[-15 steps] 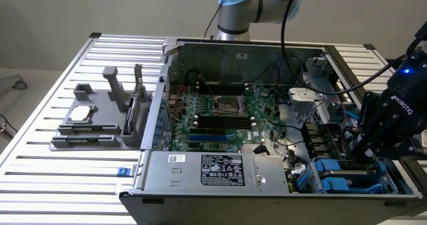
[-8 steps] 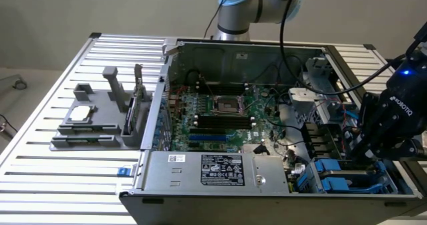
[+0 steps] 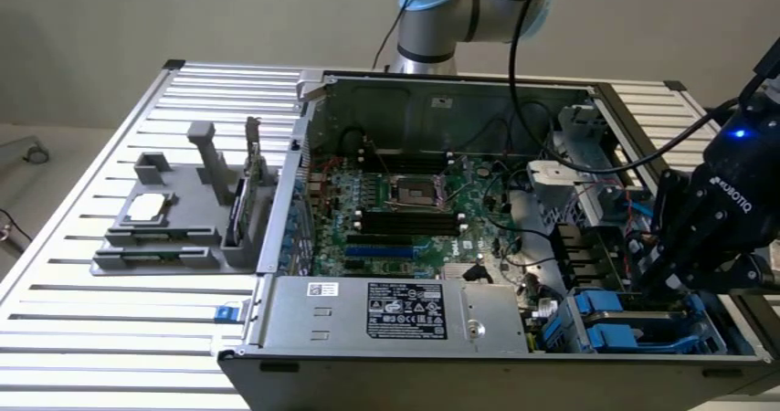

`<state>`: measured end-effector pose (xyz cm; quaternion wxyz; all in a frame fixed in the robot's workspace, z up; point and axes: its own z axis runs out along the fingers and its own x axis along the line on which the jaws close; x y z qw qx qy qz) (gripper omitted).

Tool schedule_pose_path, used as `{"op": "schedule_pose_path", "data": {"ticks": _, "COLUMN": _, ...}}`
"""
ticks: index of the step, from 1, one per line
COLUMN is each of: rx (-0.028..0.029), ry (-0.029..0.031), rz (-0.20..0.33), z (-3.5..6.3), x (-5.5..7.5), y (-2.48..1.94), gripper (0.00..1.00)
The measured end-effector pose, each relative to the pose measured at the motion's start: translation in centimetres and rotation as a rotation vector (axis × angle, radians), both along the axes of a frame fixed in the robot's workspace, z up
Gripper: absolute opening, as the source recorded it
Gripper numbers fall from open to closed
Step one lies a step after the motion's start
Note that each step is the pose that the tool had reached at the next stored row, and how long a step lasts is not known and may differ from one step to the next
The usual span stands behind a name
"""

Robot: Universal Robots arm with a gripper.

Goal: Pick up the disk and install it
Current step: 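Insert the first disk wire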

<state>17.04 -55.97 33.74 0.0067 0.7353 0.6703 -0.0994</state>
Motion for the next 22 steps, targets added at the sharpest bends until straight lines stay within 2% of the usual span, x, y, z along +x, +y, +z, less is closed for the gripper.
{"op": "schedule_pose_path", "data": {"ticks": 5, "rx": 0.0, "ry": 0.0, "rz": 0.007, "z": -0.01, "x": -0.02, "y": 0.01, "gripper": 0.16}}
{"op": "schedule_pose_path", "data": {"ticks": 13, "rx": 0.0, "ry": 0.0, "rz": 0.013, "z": -0.04, "x": -0.06, "y": 0.31, "gripper": 0.16}}
{"op": "schedule_pose_path", "data": {"ticks": 22, "rx": -0.0011, "ry": 0.0, "rz": 0.013, "z": -0.04, "x": 0.11, "y": 0.33, "gripper": 0.16}}
